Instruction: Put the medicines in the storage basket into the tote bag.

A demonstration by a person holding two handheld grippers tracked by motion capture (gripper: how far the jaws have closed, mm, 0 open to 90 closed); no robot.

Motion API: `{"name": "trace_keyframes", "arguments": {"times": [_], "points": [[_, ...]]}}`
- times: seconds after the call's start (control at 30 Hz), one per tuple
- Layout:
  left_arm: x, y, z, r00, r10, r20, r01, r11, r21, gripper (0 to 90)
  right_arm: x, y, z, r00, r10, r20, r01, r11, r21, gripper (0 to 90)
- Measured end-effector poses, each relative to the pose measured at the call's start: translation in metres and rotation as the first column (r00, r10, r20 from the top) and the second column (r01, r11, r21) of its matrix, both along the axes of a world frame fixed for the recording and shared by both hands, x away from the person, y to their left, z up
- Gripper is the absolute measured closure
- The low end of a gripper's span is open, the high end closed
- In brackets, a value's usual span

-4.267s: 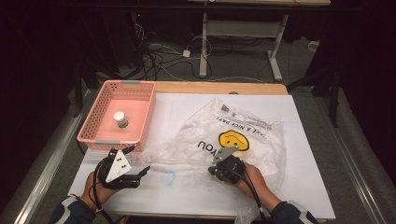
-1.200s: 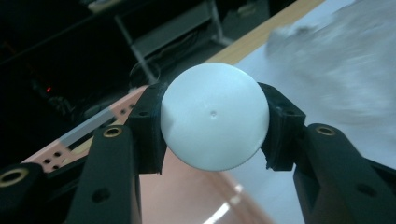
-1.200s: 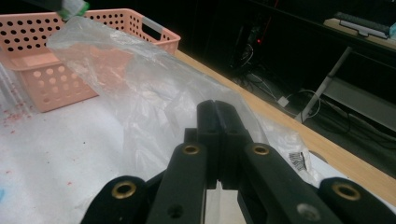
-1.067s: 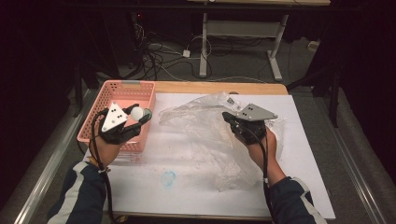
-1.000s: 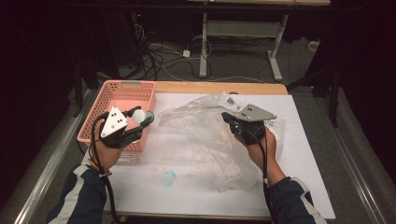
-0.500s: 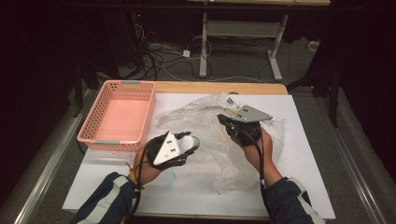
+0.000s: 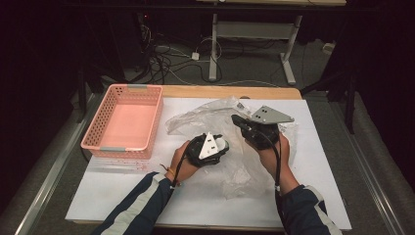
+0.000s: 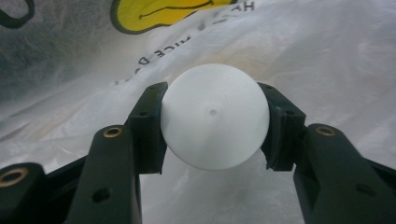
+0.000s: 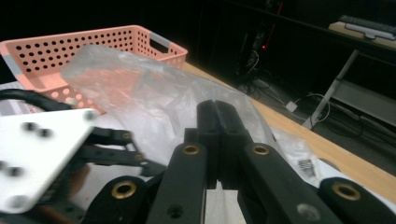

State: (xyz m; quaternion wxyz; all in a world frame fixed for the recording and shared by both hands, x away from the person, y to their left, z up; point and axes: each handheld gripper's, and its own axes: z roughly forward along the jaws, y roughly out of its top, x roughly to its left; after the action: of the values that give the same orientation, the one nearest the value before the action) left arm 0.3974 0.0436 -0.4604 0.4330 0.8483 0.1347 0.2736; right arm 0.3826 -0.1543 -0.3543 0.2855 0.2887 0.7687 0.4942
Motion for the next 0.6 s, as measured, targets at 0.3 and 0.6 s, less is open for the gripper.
{"name": "trace_keyframes", "arguments": {"times": [0.3,0.6], "points": [[0.019,-0.021,-0.013,0.9951,0.098,-0.01,-0.098,0.9947,0.031,47.3,0.004,0.002,-0.006,0.9998,0.001,-0.02,-0.001,1.0,-0.011,90.0],[0.004,-0.014,0.002,0.9947,0.102,0.014,-0.102,0.9948,0.005,27.2,0.008,-0.001,-0.01,0.9992,-0.009,-0.039,0.008,1.0,-0.02,90.0]]}}
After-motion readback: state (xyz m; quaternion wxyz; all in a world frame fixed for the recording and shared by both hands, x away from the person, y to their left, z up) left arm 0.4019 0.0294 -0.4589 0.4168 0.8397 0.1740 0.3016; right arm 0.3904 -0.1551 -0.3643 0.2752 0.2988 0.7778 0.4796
